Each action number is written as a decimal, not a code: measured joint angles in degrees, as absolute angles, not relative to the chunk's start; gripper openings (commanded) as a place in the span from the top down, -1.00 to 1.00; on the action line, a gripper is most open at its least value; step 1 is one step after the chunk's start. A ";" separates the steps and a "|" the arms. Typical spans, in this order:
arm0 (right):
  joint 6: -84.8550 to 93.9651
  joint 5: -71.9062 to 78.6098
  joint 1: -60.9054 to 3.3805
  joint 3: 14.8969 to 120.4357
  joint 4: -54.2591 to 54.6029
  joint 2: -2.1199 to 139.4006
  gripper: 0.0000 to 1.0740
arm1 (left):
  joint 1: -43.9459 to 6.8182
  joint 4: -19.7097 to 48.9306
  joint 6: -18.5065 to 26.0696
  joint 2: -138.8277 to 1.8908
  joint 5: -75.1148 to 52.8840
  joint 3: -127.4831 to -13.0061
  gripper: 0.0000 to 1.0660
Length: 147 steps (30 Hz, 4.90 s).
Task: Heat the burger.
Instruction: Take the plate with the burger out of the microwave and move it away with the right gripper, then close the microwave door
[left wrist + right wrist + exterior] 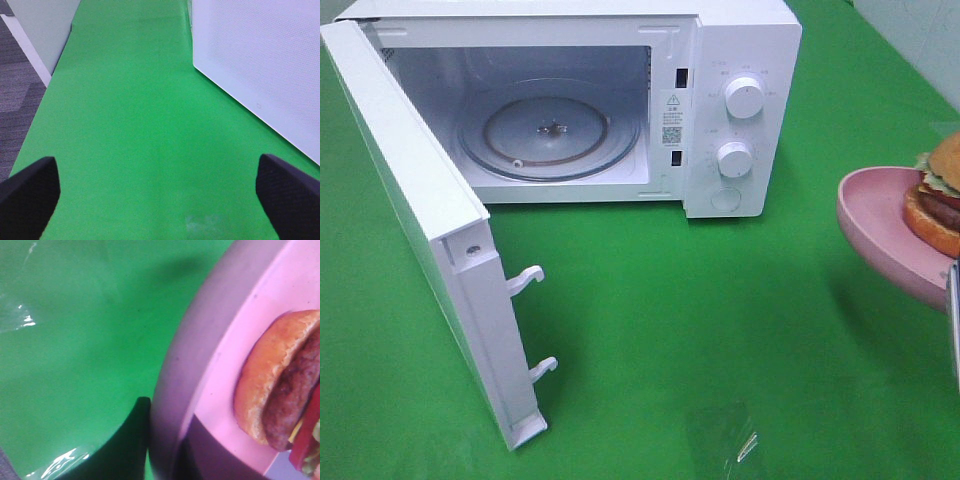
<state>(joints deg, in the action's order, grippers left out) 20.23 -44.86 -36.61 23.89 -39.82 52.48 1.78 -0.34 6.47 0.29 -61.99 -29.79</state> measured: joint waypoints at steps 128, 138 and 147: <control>-23.72 -45.15 -24.75 37.87 -22.46 69.67 -0.48 | 1.78 -0.34 6.47 0.29 -61.99 -29.79 -0.87; -11.29 -50.42 -24.75 37.87 -11.40 53.34 -0.42 | 1.78 -0.34 6.47 0.29 -61.99 -29.79 -0.87; -7.39 -59.07 -24.75 37.87 -8.59 41.71 -0.42 | 1.78 -0.34 6.47 0.29 -61.99 -29.79 -0.87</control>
